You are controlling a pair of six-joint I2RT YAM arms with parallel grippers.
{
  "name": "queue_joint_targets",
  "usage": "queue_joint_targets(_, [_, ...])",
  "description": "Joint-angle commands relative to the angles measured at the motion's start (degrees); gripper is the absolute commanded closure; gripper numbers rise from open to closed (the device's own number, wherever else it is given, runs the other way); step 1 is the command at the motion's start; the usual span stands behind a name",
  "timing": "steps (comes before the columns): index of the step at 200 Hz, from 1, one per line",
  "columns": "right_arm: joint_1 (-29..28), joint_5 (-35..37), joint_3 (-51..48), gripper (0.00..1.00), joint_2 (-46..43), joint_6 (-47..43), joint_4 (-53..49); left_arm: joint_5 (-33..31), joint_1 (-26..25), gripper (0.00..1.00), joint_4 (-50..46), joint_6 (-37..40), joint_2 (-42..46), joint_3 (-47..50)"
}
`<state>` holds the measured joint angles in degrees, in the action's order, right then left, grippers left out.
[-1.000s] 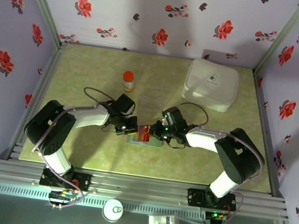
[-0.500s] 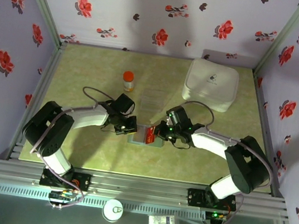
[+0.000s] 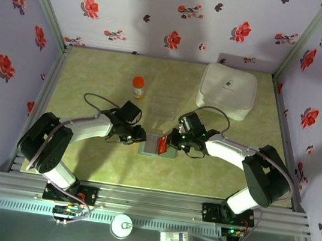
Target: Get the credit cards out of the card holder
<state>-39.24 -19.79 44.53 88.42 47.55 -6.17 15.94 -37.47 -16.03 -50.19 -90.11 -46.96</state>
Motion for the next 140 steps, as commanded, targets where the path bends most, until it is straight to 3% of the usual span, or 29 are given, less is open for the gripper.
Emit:
queue_joint_targets(1, [0.2, 2.2, 1.9, 0.94, 0.8, -1.7, -3.4, 2.9, 0.3, 0.73, 3.7, -0.4, -1.5, 1.5])
queue_joint_targets(75, [-0.5, 4.2, 4.8, 0.94, 1.2, -3.3, -9.1, 5.0, 0.3, 0.78, 6.8, -1.6, -3.4, 2.1])
queue_joint_targets(140, [-1.6, 4.5, 6.5, 0.83, 2.5, -2.2, -10.7, 6.0, 0.1, 0.79, 8.0, -2.4, -4.1, 3.1])
